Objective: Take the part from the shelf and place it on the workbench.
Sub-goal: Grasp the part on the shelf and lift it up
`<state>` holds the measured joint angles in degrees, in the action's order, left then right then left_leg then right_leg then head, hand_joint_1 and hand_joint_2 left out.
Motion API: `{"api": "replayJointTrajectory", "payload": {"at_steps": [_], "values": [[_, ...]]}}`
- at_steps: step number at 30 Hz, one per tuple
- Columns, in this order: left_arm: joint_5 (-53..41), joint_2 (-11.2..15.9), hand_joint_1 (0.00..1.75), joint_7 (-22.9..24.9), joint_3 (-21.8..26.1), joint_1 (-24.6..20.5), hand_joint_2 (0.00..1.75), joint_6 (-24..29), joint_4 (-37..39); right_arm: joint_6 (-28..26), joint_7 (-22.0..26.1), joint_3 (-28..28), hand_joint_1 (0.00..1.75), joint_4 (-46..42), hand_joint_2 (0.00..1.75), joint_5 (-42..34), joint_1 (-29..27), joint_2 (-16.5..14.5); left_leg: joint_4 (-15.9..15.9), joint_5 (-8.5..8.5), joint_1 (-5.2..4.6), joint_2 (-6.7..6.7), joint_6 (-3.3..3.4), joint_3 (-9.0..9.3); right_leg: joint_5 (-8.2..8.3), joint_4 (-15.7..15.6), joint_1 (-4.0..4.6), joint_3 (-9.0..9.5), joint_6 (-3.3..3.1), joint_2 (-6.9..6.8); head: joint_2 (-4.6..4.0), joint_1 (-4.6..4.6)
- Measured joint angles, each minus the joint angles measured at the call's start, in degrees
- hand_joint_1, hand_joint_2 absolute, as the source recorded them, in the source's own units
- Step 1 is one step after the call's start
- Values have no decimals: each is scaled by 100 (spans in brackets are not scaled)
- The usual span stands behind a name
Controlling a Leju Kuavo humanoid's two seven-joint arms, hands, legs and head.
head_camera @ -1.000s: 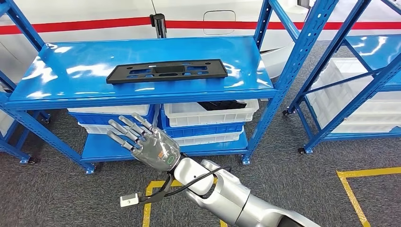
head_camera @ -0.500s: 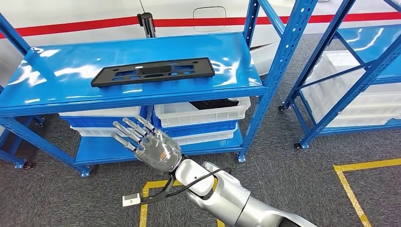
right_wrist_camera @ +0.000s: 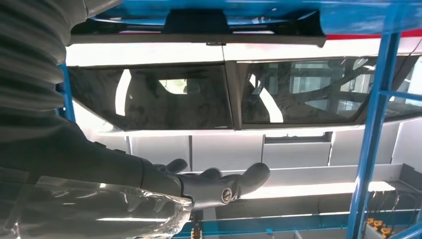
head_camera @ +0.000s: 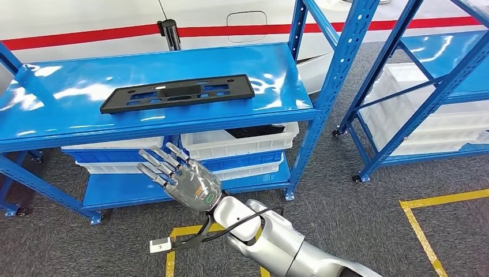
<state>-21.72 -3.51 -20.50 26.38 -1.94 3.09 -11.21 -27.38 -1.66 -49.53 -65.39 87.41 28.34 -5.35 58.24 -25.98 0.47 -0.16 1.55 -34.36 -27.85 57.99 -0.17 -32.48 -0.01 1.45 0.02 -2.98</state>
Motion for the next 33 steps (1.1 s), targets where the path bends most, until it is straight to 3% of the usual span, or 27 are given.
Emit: {"api": "replayJointTrajectory", "payload": {"at_steps": [2,3,5,7,8,10,11,13,17,19,21,22,23,25,27,28,31,33], "values": [[-9,-9,0,0,0,1,0,1,0,-20,-9,24,0,3,175,11,-13,-5,-102,27,21,13,57,82,-92,177,8,-78,35,-34,0,-8],[-11,-13,0,0,0,0,0,1,0,-30,-13,33,0,5,175,13,-15,-6,-142,37,35,21,84,125,-195,438,9,-210,34,-52,0,-13],[-12,-13,0,0,0,-2,0,1,0,-41,-19,43,0,21,175,15,-43,7,-151,20,29,30,116,157,-432,1192,-11,-633,24,-68,0,-21],[-14,-17,0,2,0,1,0,1,0,-42,-20,47,0,43,175,18,-86,25,-148,-14,27,27,113,182,-460,1591,-35,-936,80,-72,0,-21],[-16,-21,0,4,0,3,0,1,0,-42,-20,47,0,49,175,19,-98,29,-146,-38,28,23,101,208,-335,1455,-50,-918,135,-80,0,-21],[-27,-30,0,7,0,4,0,0,0,-42,-20,48,0,54,175,20,-104,31,-141,-105,30,14,57,287,51,686,-85,-612,233,-127,0,-23],[-33,-32,0,8,0,3,0,-1,0,-40,-22,48,0,54,175,22,-103,30,-133,-149,19,9,20,322,204,317,-90,-438,246,-151,0,-23],[-45,-31,0,8,0,1,0,-5,0,-37,-29,53,0,54,175,34,-103,28,-124,-214,7,9,-51,360,306,-12,-78,-273,187,-170,0,-17],[-87,-27,0,-14,-2,-7,0,-23,-1,-28,-39,73,0,45,175,55,-103,8,12,-357,64,27,-181,342,274,-56,-103,-192,9,-123,0,-9],[-102,-29,0,-22,-5,-6,0,-32,-1,-22,-41,79,0,40,175,60,-104,-12,597,-626,80,24,-233,58,242,-76,-118,-127,-69,-117,0,-2],[-107,-27,0,-18,-7,1,0,-36,1,10,-42,81,0,40,175,64,-112,-21,1353,-863,85,24,-270,-406,199,-75,-105,-81,-119,-112,0,1],[-110,-24,0,-12,-7,5,0,-35,2,32,-42,84,0,40,175,67,-116,-21,1537,-847,86,24,-277,-569,177,-75,-100,-56,-126,-103,0,2],[-114,-22,0,-6,-7,6,0,-34,3,55,-42,88,0,40,175,70,-118,-22,1499,-710,86,25,-273,-623,151,-74,-96,-23,-122,-91,0,2],[-120,-18,0,1,-7,6,0,-33,4,75,-42,96,0,40,175,79,-117,-25,839,-212,86,25,-234,-413,91,-76,-95,60,-92,-67,0,0],[-123,-13,0,3,-7,0,0,-29,7,78,-42,101,0,40,175,84,-115,-28,164,97,64,18,-179,-137,31,-73,-61,114,-38,-50,0,-2],[-125,-12,0,5,-7,-1,0,-27,8,78,-42,103,0,40,175,85,-115,-28,10,132,46,14,-152,-75,9,-76,-47,121,-8,-45,0,-2],[-130,-15,0,9,-7,-1,0,-28,9,78,-42,121,0,37,175,83,-114,-27,-64,105,17,7,-60,-27,-38,-88,-41,130,86,-49,0,-4],[-130,-19,0,4,-7,-2,0,-35,9,76,-42,144,0,31,175,80,-106,-26,-131,107,35,15,29,54,-175,217,-36,-13,101,-71,0,-11]]}}
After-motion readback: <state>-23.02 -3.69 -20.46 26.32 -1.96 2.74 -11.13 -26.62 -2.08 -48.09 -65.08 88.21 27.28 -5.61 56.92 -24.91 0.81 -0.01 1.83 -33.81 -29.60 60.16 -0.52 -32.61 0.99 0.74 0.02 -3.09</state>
